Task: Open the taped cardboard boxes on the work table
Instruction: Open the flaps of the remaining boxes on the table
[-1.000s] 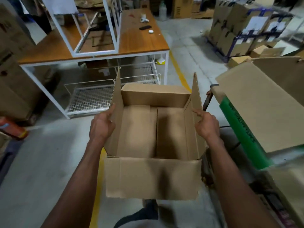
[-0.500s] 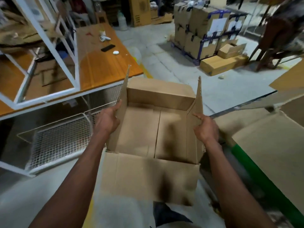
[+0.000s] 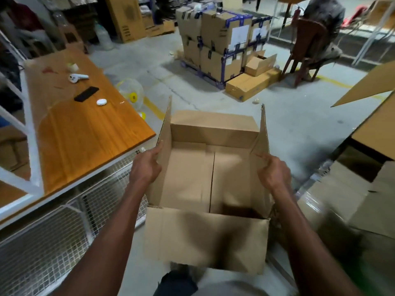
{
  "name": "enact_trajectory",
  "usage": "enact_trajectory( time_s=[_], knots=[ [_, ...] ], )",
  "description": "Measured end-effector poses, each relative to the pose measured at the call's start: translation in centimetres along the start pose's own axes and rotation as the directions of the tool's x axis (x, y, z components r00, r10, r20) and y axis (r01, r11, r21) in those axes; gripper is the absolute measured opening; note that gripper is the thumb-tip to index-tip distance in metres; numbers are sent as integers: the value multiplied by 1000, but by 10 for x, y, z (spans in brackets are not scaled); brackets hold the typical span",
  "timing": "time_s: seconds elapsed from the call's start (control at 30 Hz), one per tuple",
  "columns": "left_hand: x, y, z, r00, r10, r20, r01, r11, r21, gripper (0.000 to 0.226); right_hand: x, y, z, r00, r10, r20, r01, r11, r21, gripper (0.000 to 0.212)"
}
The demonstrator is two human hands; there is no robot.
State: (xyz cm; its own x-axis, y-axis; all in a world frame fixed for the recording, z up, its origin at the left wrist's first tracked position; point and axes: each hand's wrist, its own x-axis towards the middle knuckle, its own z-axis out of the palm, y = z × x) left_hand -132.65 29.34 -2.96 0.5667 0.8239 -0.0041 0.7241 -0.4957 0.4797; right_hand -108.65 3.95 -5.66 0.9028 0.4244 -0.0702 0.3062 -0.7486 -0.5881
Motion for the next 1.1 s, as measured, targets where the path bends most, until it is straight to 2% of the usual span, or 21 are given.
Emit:
enact_trajectory(
  time_s=[0.2, 0.43, 0.6, 0.7, 0.9, 1.1],
  knots=[
    [138, 14, 12, 986, 142, 87, -139, 990, -34, 82, 76, -30, 20, 987, 118, -111, -110, 991, 77, 66],
    [281, 58, 14, 945, 315, 84, -307, 947, -96, 80, 154, -54, 6, 947, 215, -238, -167, 964, 208, 67],
    [360, 111, 18, 916, 391, 96, -379, 917, -123, 77, 198, -70, -29, 889, 312, -336, -227, 936, 270, 76],
    [414, 152, 22, 896, 438, 76, -427, 895, -130, 76, 235, -72, -48, 865, 320, -386, -221, 935, 279, 77],
    [509, 239, 31, 845, 531, 53, -520, 842, -145, 77, 320, -71, -87, 848, 331, -413, -199, 922, 332, 69],
    [606, 324, 39, 825, 560, 71, -536, 816, -216, 78, 411, -76, -126, 811, 379, -445, -174, 883, 435, 69]
  ],
)
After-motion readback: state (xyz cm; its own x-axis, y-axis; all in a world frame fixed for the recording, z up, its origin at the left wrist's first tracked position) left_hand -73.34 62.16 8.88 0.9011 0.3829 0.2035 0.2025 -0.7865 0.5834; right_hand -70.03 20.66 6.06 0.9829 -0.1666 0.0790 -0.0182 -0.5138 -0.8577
